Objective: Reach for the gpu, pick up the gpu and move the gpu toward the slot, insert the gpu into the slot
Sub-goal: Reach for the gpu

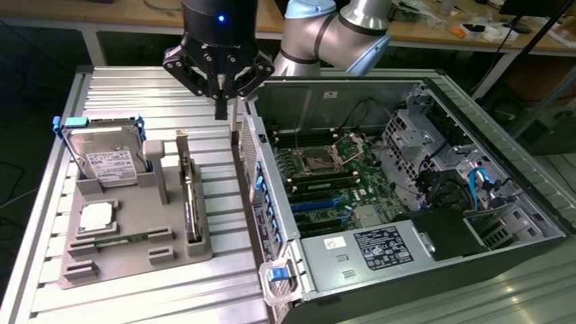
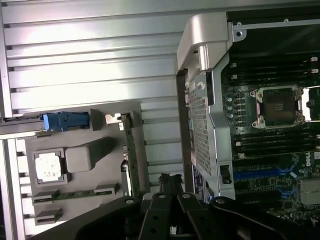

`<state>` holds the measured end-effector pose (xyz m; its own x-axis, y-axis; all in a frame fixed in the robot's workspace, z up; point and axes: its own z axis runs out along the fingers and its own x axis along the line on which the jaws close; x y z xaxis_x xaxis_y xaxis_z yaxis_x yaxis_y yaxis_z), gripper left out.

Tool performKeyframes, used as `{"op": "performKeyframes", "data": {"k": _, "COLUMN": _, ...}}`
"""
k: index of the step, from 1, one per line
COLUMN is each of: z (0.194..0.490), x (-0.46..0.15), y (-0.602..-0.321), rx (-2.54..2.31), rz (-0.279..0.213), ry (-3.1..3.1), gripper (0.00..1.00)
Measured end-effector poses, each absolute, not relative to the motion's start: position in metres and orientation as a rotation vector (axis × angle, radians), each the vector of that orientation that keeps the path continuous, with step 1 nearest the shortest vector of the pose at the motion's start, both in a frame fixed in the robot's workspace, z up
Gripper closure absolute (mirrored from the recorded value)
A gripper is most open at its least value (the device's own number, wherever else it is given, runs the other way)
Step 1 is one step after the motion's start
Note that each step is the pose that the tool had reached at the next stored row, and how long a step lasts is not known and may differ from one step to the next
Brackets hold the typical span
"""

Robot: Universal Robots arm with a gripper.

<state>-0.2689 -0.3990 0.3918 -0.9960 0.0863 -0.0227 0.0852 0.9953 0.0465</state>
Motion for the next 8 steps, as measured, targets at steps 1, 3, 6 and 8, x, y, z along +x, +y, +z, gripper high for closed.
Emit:
{"op": "performKeyframes", "data": {"k": 1, "z": 0.392, "x": -0.271, "y": -0.399, "rx": 0.134, "rz": 0.071, "ry": 3.114, "gripper": 0.89}}
{"op": "performKeyframes", "data": {"k": 3, "z": 0.392, "x": -0.276, "y": -0.399, "rx": 0.135, "rz": 0.072, "ry": 3.116, "gripper": 0.89}}
{"op": "performKeyframes", "data": {"k": 6, "z": 0.391, "x": -0.281, "y": -0.399, "rx": 0.119, "rz": 0.073, "ry": 3.119, "gripper": 0.89}}
{"op": "performKeyframes", "data": {"k": 8, "z": 0.391, "x": -0.283, "y": -0.399, "rx": 0.1, "rz": 0.074, "ry": 3.12, "gripper": 0.89}}
